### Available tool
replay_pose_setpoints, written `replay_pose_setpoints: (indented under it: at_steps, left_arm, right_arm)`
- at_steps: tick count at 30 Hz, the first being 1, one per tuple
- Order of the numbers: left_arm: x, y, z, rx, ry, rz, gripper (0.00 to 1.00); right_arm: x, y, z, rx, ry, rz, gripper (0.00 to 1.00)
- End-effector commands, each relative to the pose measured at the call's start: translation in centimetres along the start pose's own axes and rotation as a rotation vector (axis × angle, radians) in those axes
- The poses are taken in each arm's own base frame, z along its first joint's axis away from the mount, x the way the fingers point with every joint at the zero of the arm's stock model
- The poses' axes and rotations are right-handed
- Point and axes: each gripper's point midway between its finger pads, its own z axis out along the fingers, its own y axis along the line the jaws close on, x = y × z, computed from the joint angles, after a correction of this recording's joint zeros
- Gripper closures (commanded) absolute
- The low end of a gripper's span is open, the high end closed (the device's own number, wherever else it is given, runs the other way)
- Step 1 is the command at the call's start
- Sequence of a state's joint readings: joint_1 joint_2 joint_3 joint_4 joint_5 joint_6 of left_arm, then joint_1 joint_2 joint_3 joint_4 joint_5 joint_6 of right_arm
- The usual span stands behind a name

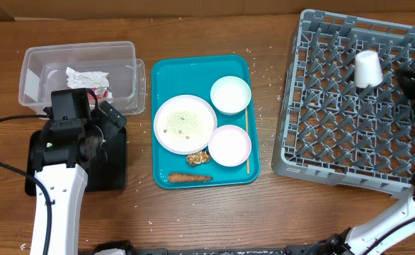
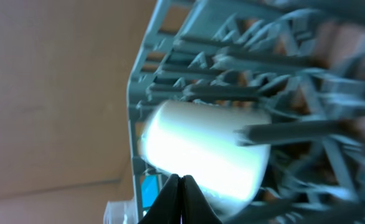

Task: Sort waste into correct bins and load items into the dishwasher

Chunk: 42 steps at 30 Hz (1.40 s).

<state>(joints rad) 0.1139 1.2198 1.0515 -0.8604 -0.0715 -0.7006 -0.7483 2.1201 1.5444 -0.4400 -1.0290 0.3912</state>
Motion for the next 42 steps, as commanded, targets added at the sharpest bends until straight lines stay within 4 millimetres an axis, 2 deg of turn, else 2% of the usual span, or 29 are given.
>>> replay_pose_setpoints:
  at_steps: [1,4,6,10,13,16,23,26,30,33,42]
  left_arm:
    - [-0.4,-0.2,-0.3,0.009,-0.012,-0.011,0.00]
    - [-0.4,-0.2,-0.3,0.009,-0.012,-0.010,0.00]
    - [-0.4,-0.2,-0.3,0.009,-0.012,-0.011,0.00]
    - [-0.4,-0.2,-0.3,0.010,-0.012,-0.011,0.00]
    - [-0.4,-0.2,-0.3,0.009,-0.012,-0.011,0.00]
    - [-0.4,-0.2,-0.3,0.009,-0.012,-0.011,0.00]
    - [-0.4,-0.2,-0.3,0.010,-0.011,-0.011,0.00]
    - [-0.4,-0.2,-0.3,0.009,-0.012,-0.011,0.00]
    - [-0.4,-0.2,-0.3,0.009,-0.012,-0.011,0.00]
    - [-0.4,-0.2,-0.3,0.009,-0.012,-0.011,0.00]
    - [-0.4,-0.2,-0.3,0.009,-0.012,-0.010,0.00]
  right_arm:
    - [-0.9,-1.0,-1.7,0.032,-0.043,0.014,0.95]
    - [-2.0,-1.2,-3.6,0.116,-0.095,0.036,0.95]
    - [-2.4,-0.6,-4.9,0.163,-0.122,0.008,0.93]
    - [-2.9,3.0,-6.5,0.205,-0.167,-0.091,0.89]
    - [-2.1,6.6,-5.8,0.206,-0.172,-0.207,0.87]
    - [-0.9,8.6,-3.1,0.294,-0.170,-0.318,0.87]
    - [1.2,8.1,3.9,0.719,-0.242,-0.568,0.92]
    - [1.9,8.1,6.0,0.814,-0.265,-0.659,0.92]
    - [2.1,7.2,8.2,0.843,-0.279,-0.688,0.91]
    - [1.9,5.9,9.1,0.851,-0.273,-0.684,0.91]
    - [1.5,3.0,7.5,0.920,-0.231,-0.630,0.91]
